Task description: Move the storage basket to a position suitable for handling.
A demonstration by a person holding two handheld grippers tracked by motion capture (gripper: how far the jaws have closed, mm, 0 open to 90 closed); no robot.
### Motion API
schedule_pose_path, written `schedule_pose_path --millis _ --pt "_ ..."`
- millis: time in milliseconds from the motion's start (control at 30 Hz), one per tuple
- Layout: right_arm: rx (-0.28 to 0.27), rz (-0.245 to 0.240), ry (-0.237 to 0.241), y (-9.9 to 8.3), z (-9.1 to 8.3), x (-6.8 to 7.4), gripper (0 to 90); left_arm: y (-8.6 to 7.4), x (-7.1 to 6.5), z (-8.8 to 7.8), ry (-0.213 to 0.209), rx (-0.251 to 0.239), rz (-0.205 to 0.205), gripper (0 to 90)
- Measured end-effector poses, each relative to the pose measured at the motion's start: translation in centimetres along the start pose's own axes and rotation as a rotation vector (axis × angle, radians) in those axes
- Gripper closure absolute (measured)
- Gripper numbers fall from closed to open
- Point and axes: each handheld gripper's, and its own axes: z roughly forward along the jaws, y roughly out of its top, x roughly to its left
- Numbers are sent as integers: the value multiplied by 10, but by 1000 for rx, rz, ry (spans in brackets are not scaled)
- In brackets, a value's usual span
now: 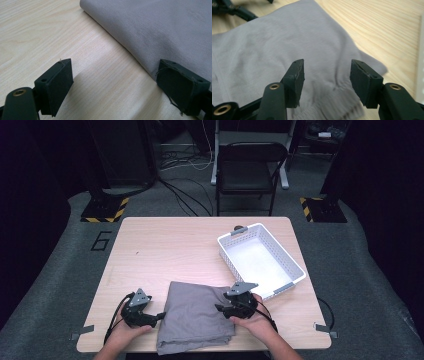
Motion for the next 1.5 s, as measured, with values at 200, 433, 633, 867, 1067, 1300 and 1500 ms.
schedule_pose_path --millis 200,433,633,867,1067,1300,1500 --pt "-52 -13 -13 19 -18 -8 493 0 0 0 -6 2 -4 134" --pt "-52 -15 -40 41 -30 -32 497 0 0 0 -3 1 -1 133" --pt "-23 0 -62 47 -28 -62 497 0 0 0 -5 2 -2 133" --pt "27 -23 -93 49 -22 -84 527 0 0 0 -4 1 0 133" --pt "77 14 -60 47 -14 -98 620 0 0 0 -6 2 -3 133" --pt "115 1 -54 51 -7 -101 665 0 0 0 -5 2 1 133" --pt "128 6 -57 53 -3 -106 718 0 0 0 -4 1 -2 133"
